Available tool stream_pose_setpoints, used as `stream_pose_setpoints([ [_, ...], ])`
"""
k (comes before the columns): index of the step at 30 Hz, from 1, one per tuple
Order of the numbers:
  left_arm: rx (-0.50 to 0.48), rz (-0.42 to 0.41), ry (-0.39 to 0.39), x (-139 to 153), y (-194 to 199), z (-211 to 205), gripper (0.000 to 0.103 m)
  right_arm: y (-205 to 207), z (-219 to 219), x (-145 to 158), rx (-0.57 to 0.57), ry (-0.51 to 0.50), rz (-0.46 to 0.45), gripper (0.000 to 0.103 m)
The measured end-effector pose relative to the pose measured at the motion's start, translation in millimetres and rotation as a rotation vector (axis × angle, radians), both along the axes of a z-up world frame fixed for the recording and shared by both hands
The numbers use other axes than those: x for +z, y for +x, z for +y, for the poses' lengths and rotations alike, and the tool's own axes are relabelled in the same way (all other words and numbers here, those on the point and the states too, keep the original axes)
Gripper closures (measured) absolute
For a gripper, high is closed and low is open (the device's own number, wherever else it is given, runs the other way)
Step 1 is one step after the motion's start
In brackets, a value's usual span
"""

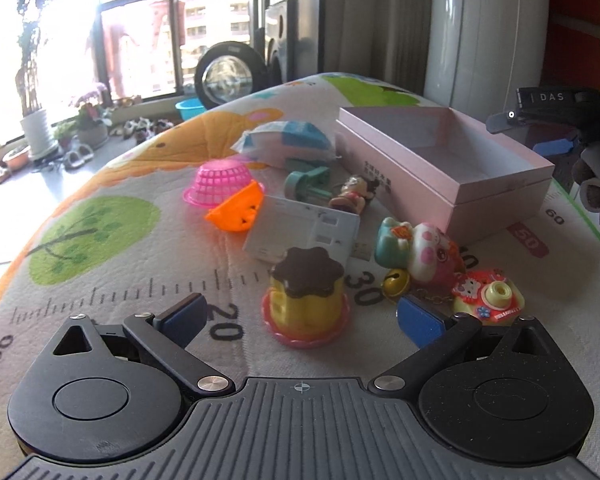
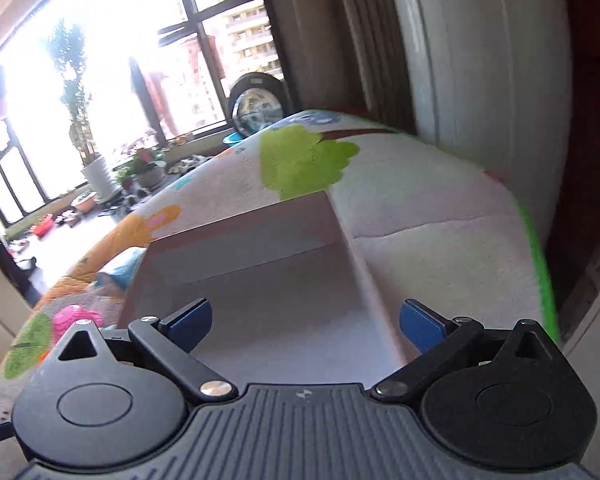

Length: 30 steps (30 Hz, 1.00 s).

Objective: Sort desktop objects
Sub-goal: 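Grasp the yellow cup toy with the left tool while the right tool holds the Hello Kitty toy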

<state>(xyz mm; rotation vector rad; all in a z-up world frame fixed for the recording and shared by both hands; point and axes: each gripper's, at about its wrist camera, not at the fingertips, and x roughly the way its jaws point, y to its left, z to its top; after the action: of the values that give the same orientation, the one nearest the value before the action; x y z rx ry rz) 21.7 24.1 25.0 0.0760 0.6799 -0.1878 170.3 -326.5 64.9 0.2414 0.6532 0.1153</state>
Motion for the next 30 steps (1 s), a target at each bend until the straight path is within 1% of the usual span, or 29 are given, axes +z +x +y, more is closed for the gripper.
stream_pose_setpoints([
  [1, 0.008, 0.0, 0.002, 0, 0, 3, 0.0, -8, 10, 2, 0.01, -0.006, -0.013, 0.0],
  [2, 0.015, 0.003, 0.002, -1, 0, 5, 0.0, -14, 18, 3, 0.058, -0.012, -0.021, 0.0],
  [4, 0.028, 0.013, 0.0, -3, 1, 8, 0.0, -26, 28, 6, 0.188, 0.006, -0.024, 0.001],
  [5, 0.03, 0.015, -0.002, -4, 1, 8, 0.0, -35, 35, 9, 0.219, -0.013, -0.04, 0.002],
  [6, 0.031, 0.016, -0.007, -5, 0, 9, 0.0, -47, 42, 12, 0.232, -0.056, -0.073, 0.002],
  [8, 0.03, 0.018, -0.019, -6, -2, 10, 0.0, -79, 62, 20, 0.3, -0.177, -0.172, 0.002],
  [9, 0.03, 0.019, -0.022, -7, -2, 10, 0.0, -92, 71, 19, 0.341, -0.217, -0.19, 0.002],
  [10, 0.03, 0.02, -0.022, -8, -2, 10, 0.0, -105, 81, 16, 0.399, -0.246, -0.181, 0.002],
  [12, 0.03, 0.022, -0.018, -11, 0, 9, 0.0, -121, 98, 2, 0.485, -0.285, -0.132, 0.005],
  [13, 0.028, 0.023, -0.016, -12, 1, 9, 0.0, -128, 108, -7, 0.517, -0.317, -0.104, 0.01],
  [14, 0.027, 0.023, -0.014, -13, 1, 8, 0.0, -134, 116, -17, 0.539, -0.347, -0.084, 0.013],
  [16, 0.022, 0.015, -0.01, -12, 1, 5, 0.0, -135, 124, -33, 0.534, -0.389, -0.075, 0.013],
  [18, 0.012, 0.003, -0.004, -12, 1, 3, 0.0, -125, 121, -41, 0.502, -0.364, -0.038, 0.015],
  [19, 0.009, 0.0, -0.003, -12, 1, 2, 0.0, -119, 118, -44, 0.491, -0.332, -0.012, 0.021],
  [20, 0.008, -0.001, -0.003, -12, 1, 1, 0.0, -115, 117, -45, 0.491, -0.308, 0.01, 0.036],
  [21, 0.008, -0.002, -0.001, -12, 2, 0, 0.0, -113, 115, -45, 0.498, -0.289, 0.031, 0.044],
  [23, 0.011, -0.003, 0.002, -12, 5, -1, 0.0, -117, 112, -40, 0.499, -0.28, 0.045, 0.045],
  [27, 0.006, -0.005, 0.009, -14, 15, -5, 0.001, -142, 100, -17, 0.523, -0.292, 0.011, 0.045],
  [28, 0.01, -0.003, 0.016, -15, 17, -7, 0.008, -148, 96, -10, 0.519, -0.285, 0.003, 0.045],
  [29, 0.011, 0.009, 0.022, -17, 20, -9, 0.025, -154, 90, 1, 0.507, -0.274, -0.008, 0.045],
  [30, 0.01, 0.022, 0.019, -19, 23, -10, 0.032, -158, 84, 12, 0.494, -0.261, -0.022, 0.045],
])
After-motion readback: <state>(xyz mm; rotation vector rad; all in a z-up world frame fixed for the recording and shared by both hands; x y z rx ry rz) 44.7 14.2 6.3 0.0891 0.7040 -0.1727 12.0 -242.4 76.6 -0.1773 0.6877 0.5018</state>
